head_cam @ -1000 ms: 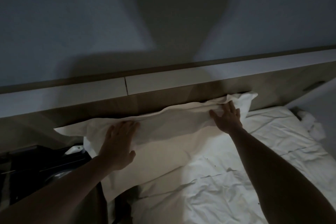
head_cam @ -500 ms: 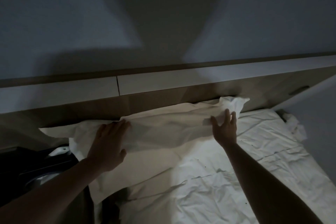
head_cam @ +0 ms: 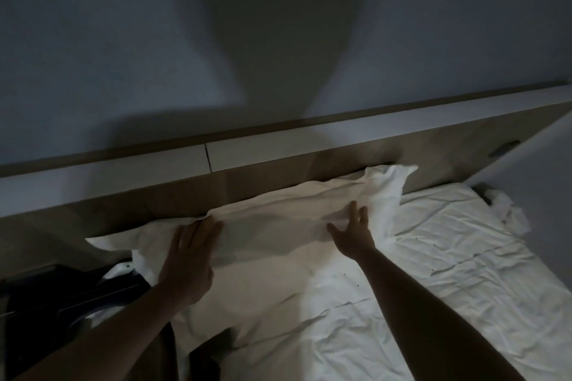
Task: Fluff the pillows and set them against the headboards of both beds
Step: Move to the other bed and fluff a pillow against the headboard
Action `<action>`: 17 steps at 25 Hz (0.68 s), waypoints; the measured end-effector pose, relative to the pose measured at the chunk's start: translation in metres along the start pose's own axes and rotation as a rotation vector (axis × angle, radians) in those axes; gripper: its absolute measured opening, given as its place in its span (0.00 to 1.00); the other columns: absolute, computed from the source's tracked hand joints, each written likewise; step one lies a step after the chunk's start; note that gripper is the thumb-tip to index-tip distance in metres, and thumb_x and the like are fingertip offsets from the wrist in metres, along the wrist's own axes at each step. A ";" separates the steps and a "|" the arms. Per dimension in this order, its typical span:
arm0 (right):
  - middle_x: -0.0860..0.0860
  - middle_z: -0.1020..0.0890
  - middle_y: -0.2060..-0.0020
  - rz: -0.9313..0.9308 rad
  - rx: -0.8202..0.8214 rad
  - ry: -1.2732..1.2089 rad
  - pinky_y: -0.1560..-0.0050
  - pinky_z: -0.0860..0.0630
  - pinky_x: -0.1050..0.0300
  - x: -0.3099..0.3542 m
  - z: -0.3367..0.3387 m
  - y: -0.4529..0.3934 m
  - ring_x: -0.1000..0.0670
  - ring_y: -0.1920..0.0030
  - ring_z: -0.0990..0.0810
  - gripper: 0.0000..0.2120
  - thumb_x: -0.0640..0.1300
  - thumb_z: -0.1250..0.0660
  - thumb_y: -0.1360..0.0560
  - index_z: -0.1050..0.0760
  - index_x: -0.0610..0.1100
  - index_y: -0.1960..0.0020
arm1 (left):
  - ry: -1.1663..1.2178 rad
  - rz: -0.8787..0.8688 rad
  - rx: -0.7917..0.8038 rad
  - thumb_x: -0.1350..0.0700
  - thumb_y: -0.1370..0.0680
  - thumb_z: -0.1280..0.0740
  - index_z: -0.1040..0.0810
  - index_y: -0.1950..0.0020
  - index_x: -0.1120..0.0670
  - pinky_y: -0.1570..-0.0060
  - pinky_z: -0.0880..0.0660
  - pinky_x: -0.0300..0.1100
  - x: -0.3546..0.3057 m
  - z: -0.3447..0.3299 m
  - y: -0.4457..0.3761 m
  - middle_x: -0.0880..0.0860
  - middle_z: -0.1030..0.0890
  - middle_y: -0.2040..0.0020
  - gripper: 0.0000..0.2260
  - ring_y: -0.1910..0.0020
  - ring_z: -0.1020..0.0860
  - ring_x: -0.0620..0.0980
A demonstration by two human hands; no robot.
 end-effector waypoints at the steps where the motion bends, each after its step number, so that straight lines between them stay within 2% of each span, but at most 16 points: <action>1: 0.43 0.48 0.16 0.023 0.062 0.038 0.21 0.40 0.45 0.000 -0.003 0.013 0.40 0.18 0.42 0.42 0.57 0.32 0.20 0.51 0.46 0.15 | 0.017 0.015 0.025 0.53 0.33 0.24 0.41 0.17 0.53 0.23 0.43 0.59 0.002 0.000 0.011 0.57 0.40 0.17 0.48 0.21 0.37 0.63; 3: 0.44 0.37 0.18 0.069 0.180 0.119 0.21 0.41 0.52 -0.002 -0.016 0.052 0.44 0.19 0.37 0.35 0.54 0.33 0.19 0.41 0.43 0.18 | 0.040 0.043 0.103 0.48 0.27 0.28 0.46 0.16 0.49 0.22 0.45 0.58 0.007 0.003 0.039 0.54 0.46 0.15 0.43 0.17 0.44 0.60; 5: 0.46 0.35 0.19 0.084 0.224 0.099 0.20 0.44 0.55 -0.004 -0.027 0.097 0.47 0.19 0.38 0.33 0.54 0.32 0.19 0.37 0.45 0.19 | 0.069 0.048 0.238 0.43 0.22 0.35 0.45 0.16 0.47 0.20 0.45 0.53 0.009 0.003 0.072 0.51 0.48 0.15 0.36 0.16 0.47 0.56; 7: 0.48 0.33 0.20 0.103 0.206 -0.006 0.20 0.42 0.54 -0.002 -0.029 0.145 0.49 0.19 0.37 0.32 0.53 0.31 0.20 0.35 0.48 0.20 | 0.147 0.043 0.282 0.40 0.22 0.38 0.41 0.18 0.46 0.21 0.42 0.50 0.002 0.014 0.109 0.48 0.45 0.16 0.33 0.17 0.44 0.53; 10: 0.50 0.28 0.24 0.122 0.141 -0.193 0.24 0.35 0.56 -0.004 -0.021 0.221 0.50 0.23 0.31 0.28 0.52 0.29 0.21 0.31 0.51 0.22 | 0.343 0.047 0.217 0.37 0.25 0.37 0.31 0.24 0.43 0.24 0.35 0.47 -0.015 0.036 0.162 0.45 0.37 0.19 0.29 0.21 0.36 0.50; 13: 0.57 0.24 0.31 0.127 0.081 -0.344 0.27 0.30 0.55 -0.025 -0.006 0.307 0.52 0.27 0.27 0.24 0.52 0.28 0.21 0.27 0.55 0.26 | 0.475 -0.037 0.181 0.39 0.25 0.34 0.33 0.32 0.35 0.28 0.35 0.42 -0.056 0.056 0.212 0.42 0.32 0.24 0.21 0.23 0.33 0.46; 15: 0.59 0.23 0.32 0.115 0.054 -0.472 0.31 0.26 0.55 -0.050 0.001 0.367 0.54 0.30 0.24 0.20 0.52 0.28 0.21 0.24 0.58 0.30 | 0.519 -0.102 0.159 0.44 0.23 0.30 0.30 0.34 0.36 0.29 0.35 0.38 -0.090 0.068 0.246 0.40 0.32 0.26 0.19 0.25 0.32 0.43; 17: 0.59 0.21 0.33 0.087 0.011 -0.590 0.37 0.23 0.61 -0.083 0.008 0.434 0.58 0.33 0.23 0.17 0.50 0.28 0.21 0.22 0.59 0.33 | 0.571 -0.172 0.109 0.45 0.25 0.28 0.24 0.36 0.39 0.33 0.34 0.33 -0.127 0.083 0.287 0.37 0.28 0.30 0.18 0.30 0.29 0.40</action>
Point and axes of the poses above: each hand's wrist, its own y-axis away from the middle knuckle, its own z-axis out of the back of the hand, x = y × z, the point moved 9 cm from there along -y, towards the middle knuckle
